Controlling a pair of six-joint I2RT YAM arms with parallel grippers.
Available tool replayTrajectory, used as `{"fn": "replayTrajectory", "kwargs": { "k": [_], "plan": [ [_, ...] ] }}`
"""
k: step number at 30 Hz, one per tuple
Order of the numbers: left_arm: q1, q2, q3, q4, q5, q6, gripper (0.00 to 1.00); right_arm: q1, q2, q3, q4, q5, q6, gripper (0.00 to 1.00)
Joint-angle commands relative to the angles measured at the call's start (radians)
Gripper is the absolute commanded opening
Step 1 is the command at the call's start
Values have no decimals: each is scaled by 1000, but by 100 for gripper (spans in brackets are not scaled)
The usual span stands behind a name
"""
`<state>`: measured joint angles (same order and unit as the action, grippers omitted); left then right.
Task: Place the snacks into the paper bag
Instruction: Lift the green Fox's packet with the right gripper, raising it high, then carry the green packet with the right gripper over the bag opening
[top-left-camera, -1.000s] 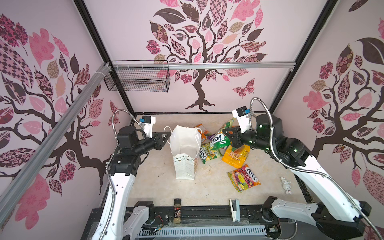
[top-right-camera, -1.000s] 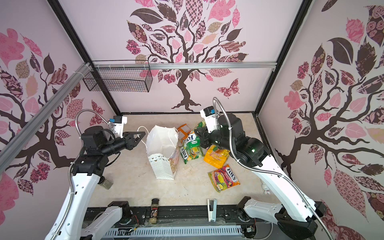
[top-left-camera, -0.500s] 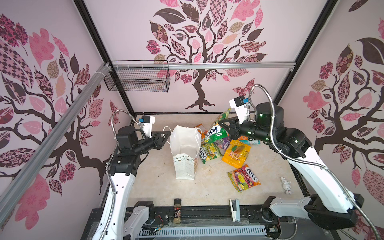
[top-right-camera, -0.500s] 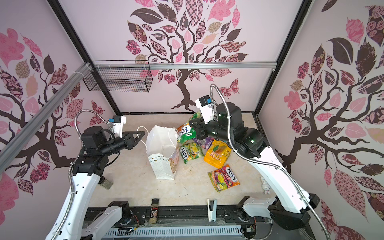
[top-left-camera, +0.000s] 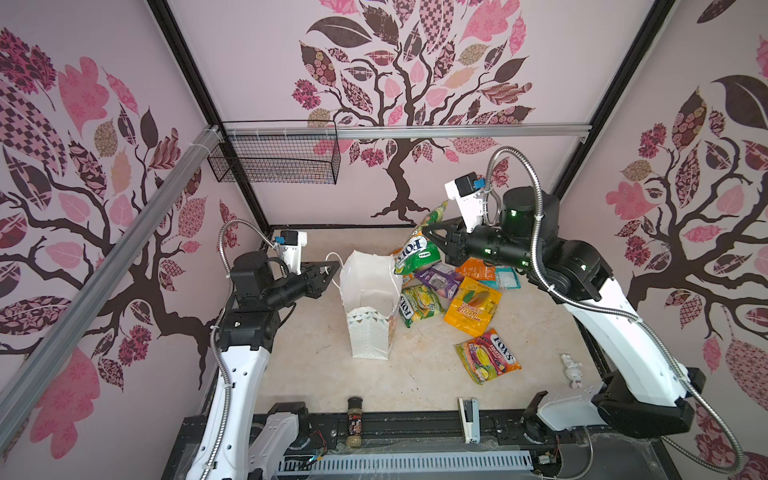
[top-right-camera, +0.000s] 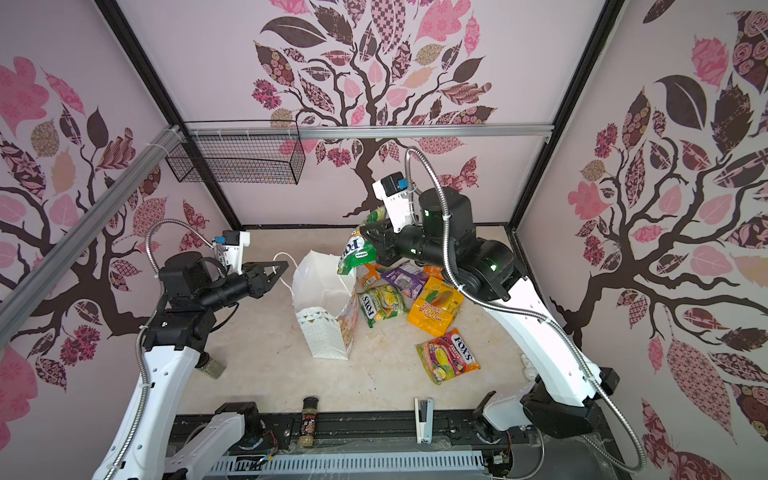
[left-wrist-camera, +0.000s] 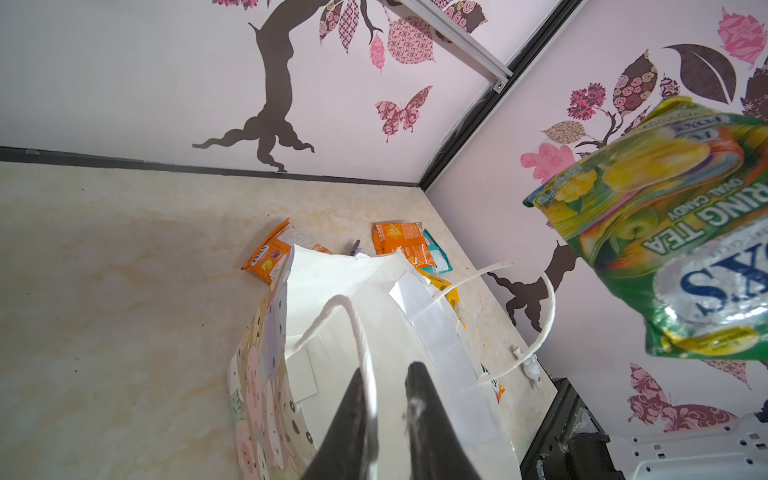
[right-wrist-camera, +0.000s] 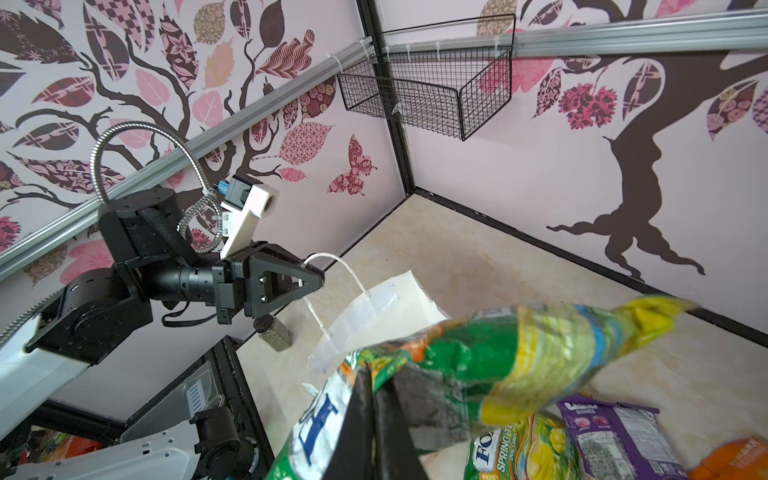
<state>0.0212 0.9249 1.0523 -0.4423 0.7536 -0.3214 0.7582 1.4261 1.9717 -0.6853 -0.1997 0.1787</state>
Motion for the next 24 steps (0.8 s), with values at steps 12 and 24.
{"fn": "replayTrajectory", "kwargs": {
  "k": [12,24],
  "plan": [
    [6,-6,-30,40,24,-8,19,104,284,406,-118,-46,-77,0],
    [6,-10,-33,39,20,-7,19,146,373,389,-166,-64,-69,0]
  ]
}}
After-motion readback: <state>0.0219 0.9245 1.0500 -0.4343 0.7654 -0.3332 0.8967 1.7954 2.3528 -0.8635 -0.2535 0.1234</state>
